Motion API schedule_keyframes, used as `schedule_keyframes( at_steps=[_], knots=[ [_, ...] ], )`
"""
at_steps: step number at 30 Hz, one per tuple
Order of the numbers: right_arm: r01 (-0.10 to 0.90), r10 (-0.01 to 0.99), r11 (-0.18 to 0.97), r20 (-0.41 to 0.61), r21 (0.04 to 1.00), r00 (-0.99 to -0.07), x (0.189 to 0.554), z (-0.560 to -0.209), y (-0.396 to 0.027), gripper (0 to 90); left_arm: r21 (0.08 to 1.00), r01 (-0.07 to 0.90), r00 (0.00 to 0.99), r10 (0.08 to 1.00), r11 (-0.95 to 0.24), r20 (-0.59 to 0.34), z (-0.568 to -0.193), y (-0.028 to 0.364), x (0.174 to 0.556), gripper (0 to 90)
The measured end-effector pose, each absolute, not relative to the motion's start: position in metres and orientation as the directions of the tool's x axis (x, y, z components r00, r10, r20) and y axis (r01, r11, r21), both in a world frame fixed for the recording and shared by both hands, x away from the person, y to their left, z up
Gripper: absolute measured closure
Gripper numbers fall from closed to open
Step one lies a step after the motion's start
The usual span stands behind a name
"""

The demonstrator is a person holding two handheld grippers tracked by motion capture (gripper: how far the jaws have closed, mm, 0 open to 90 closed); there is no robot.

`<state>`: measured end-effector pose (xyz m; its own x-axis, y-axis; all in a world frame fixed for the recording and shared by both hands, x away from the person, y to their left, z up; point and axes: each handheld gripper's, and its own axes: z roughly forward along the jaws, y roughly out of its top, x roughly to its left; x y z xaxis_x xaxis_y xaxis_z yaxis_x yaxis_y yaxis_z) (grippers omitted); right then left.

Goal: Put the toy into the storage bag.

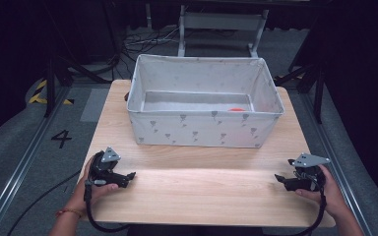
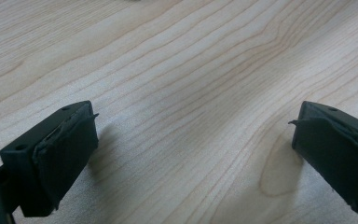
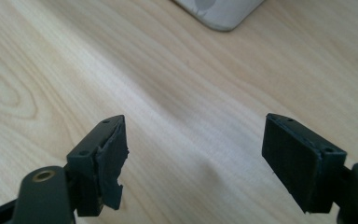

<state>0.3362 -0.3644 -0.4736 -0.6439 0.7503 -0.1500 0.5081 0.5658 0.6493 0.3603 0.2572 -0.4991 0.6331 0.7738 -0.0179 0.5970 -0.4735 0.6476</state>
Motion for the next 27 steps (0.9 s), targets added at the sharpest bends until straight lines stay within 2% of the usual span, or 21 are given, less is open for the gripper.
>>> schedule_keyframes(
  at_steps=[3, 9, 13, 15, 27],
  knots=[
    [0.496, 0.734, 0.570, -0.135, 0.655, -0.666, 0.330, -0.482, -0.367, 22.2, 0.648, 0.596, 0.634, 0.773, -0.474, -0.017, -0.499, 0.257, 0.360, 0.5],
    [0.518, 0.757, 0.519, -0.085, 0.680, -0.648, 0.319, -0.494, -0.376, 21.6, 0.647, 0.597, 0.634, 0.773, -0.474, -0.018, -0.499, 0.257, 0.360, 0.5],
    [0.534, 0.785, 0.452, -0.034, 0.714, -0.619, 0.314, -0.500, -0.384, 18.8, 0.645, 0.599, 0.633, 0.774, -0.475, -0.018, -0.499, 0.257, 0.360, 0.5],
    [0.562, 0.805, 0.392, 0.024, 0.728, -0.593, 0.313, -0.504, -0.388, 18.6, 0.645, 0.599, 0.633, 0.774, -0.475, -0.018, -0.499, 0.257, 0.360, 0.5],
    [0.573, 0.824, 0.378, 0.018, 0.727, -0.566, 0.312, -0.505, -0.389, 15.6, 0.648, 0.608, 0.616, 0.788, -0.459, -0.020, -0.499, 0.255, 0.359, 0.2]
  ],
)
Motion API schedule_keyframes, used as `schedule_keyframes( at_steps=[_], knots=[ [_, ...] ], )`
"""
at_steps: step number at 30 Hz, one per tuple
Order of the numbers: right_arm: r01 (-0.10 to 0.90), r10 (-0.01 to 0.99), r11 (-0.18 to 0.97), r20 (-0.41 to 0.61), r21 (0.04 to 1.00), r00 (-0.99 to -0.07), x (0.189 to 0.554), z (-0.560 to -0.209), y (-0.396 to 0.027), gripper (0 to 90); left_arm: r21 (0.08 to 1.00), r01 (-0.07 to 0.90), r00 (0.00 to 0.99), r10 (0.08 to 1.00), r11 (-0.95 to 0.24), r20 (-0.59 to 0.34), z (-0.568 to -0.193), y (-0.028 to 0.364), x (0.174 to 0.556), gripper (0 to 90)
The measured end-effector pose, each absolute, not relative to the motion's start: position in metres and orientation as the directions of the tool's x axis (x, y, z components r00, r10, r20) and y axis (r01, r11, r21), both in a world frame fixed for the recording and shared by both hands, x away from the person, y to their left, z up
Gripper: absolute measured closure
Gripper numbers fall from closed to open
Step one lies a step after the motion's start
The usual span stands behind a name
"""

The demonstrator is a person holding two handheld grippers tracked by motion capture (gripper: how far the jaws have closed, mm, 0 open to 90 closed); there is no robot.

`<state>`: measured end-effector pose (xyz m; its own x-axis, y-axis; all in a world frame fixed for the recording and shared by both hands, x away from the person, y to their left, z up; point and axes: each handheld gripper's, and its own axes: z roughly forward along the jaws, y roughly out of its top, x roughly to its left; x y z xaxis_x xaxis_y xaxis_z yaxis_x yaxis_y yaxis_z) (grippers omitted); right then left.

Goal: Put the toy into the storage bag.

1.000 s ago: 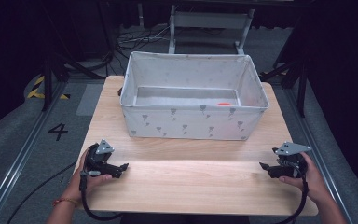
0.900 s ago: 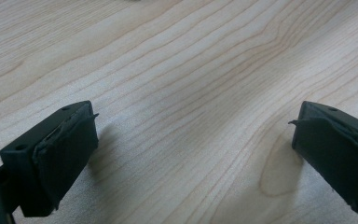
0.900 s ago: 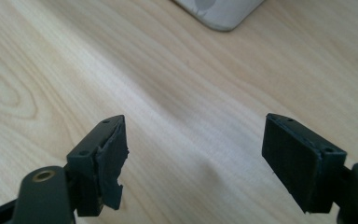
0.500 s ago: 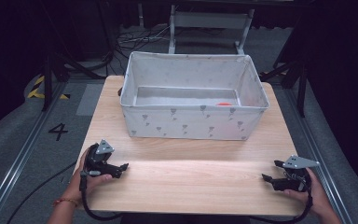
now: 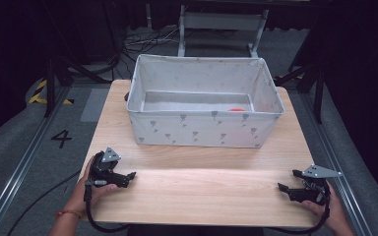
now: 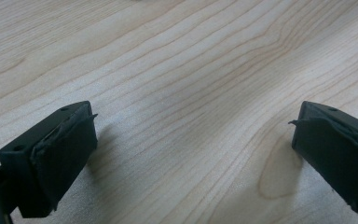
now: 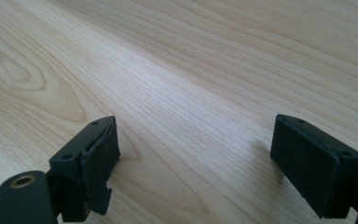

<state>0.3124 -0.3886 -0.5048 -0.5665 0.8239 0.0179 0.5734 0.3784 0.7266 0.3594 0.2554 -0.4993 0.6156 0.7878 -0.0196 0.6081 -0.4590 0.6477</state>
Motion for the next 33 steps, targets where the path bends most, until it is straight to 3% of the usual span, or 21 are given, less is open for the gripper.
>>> schedule_keyframes(
  at_steps=[33],
  knots=[
    [0.581, 0.831, 0.371, 0.019, 0.724, -0.555, 0.3119, -0.5048, -0.3881, 15.0, 0.646, 0.606, 0.617, 0.787, -0.464, -0.015, -0.4990, 0.2554, 0.3605, 0.2]
  ],
)
